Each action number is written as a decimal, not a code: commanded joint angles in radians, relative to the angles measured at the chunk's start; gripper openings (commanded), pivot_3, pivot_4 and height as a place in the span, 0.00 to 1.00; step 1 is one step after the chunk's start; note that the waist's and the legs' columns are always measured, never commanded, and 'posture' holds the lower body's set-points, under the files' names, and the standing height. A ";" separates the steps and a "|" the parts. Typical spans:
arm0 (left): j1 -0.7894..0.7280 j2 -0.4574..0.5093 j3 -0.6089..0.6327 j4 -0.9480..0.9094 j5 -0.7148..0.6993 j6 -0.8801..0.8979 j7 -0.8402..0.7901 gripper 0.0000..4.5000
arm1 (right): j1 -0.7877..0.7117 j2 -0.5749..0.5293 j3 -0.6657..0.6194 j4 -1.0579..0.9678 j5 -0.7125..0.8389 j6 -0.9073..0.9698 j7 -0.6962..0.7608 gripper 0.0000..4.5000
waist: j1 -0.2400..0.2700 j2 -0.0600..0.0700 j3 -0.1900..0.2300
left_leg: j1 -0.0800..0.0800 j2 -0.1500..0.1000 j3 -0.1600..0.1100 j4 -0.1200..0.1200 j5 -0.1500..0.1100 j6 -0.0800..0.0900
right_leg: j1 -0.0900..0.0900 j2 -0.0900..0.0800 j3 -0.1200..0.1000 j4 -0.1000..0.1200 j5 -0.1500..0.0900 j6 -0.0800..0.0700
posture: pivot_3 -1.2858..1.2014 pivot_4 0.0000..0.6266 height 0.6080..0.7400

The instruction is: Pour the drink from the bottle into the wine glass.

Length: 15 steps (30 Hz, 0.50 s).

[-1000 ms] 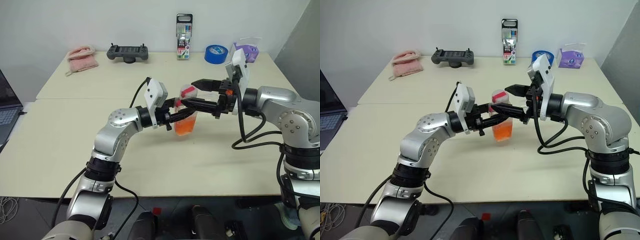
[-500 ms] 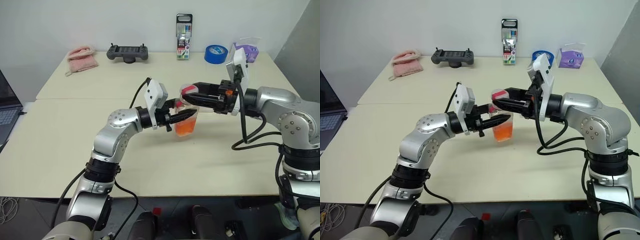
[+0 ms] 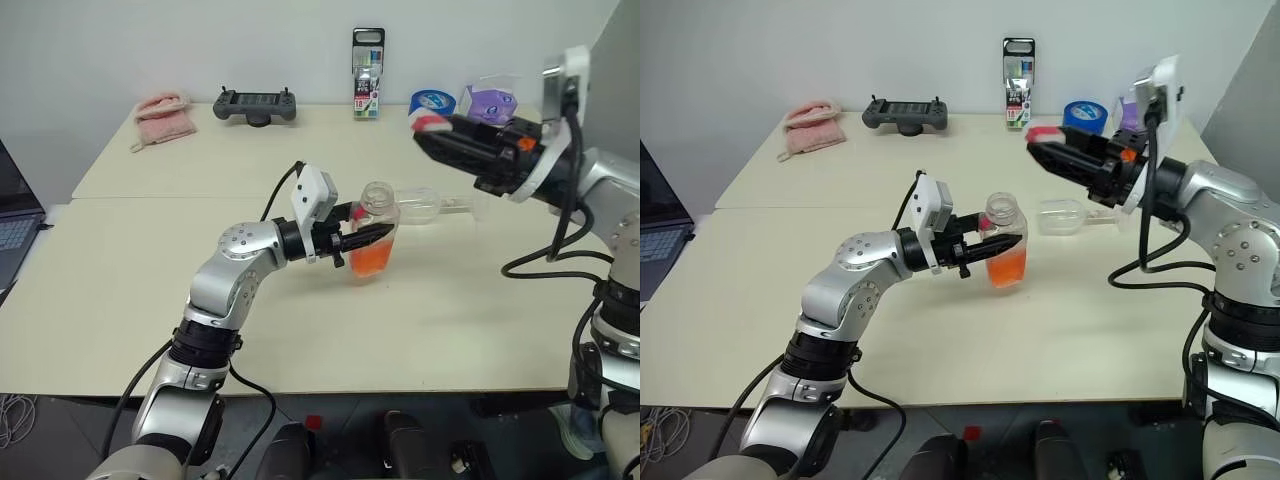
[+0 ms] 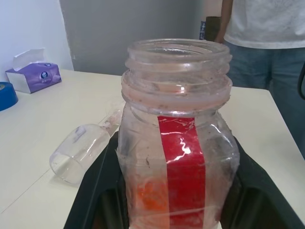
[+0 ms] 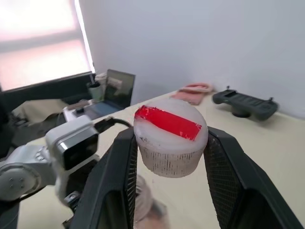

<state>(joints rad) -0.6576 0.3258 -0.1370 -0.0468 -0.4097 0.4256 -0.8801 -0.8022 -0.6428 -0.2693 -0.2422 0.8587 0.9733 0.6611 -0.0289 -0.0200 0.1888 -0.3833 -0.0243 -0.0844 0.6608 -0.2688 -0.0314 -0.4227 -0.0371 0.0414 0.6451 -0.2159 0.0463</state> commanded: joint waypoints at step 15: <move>-0.052 0.014 0.048 0.036 0.013 -0.041 0.012 0.40 | 0.619 0.059 0.016 0.087 -0.408 -0.238 -0.270 0.52 | -0.006 0.002 -0.001 | 0.003 -0.001 0.005 0.000 0.000 0.000 | 0.000 0.002 0.005 0.001 0.000 0.000 | 0.52 0.24 1.00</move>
<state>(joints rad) -0.6852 0.3304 -0.1135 0.0023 -0.4043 0.4118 -0.8746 -0.1603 -0.5697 -0.2195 -0.1489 0.4713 0.7645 0.4057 -0.0352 -0.0180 0.1882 -0.3806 -0.0251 -0.0801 0.6616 -0.2687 -0.0315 -0.4220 -0.0350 0.0458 0.6456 -0.2166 0.0475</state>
